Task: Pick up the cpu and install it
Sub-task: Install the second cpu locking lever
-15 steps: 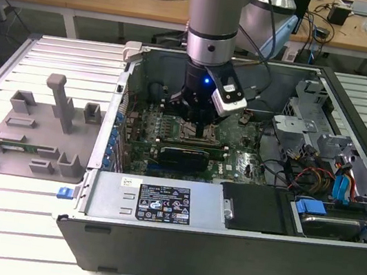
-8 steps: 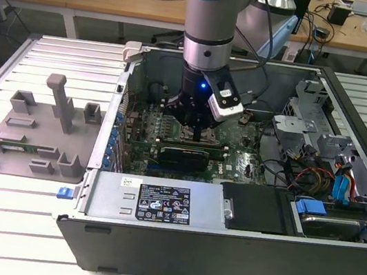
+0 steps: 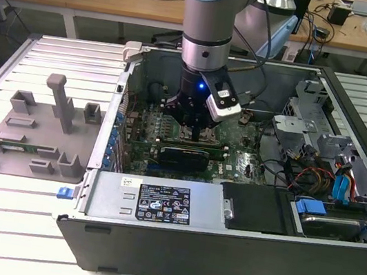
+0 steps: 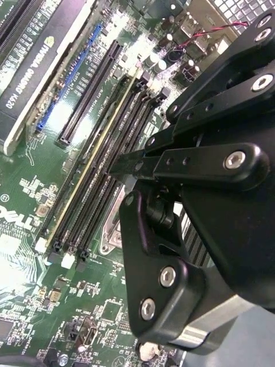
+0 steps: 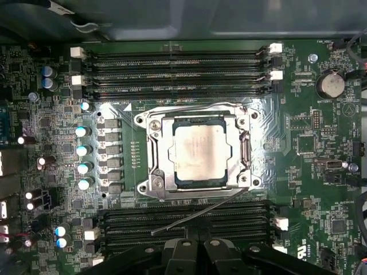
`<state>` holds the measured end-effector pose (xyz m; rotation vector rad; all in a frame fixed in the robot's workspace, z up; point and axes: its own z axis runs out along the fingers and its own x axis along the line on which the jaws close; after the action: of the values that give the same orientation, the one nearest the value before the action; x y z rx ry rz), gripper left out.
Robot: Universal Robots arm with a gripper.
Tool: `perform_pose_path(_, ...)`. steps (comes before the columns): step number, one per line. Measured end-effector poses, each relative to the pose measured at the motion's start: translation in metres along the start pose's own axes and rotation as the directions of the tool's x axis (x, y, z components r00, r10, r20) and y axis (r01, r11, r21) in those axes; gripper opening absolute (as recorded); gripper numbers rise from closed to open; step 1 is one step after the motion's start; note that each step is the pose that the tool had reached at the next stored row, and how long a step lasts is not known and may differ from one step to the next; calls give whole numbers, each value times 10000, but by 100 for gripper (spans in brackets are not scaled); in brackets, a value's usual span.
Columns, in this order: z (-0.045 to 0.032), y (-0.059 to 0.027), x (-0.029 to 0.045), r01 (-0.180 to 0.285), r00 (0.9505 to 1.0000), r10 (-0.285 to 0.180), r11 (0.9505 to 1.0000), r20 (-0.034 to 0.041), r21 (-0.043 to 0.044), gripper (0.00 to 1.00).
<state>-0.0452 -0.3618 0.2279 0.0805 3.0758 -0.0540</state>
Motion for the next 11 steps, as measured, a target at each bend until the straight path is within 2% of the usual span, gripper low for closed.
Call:
perform_pose_path(4,9,3,9,-1,10000,1,10000,-1,-7,11)
perform_pose_path(8,20,14,16,-5,10000,5,10000,-2,-58,11)
perform_pose_path(11,3,27,13,-3,10000,3,10000,0,-58,11)
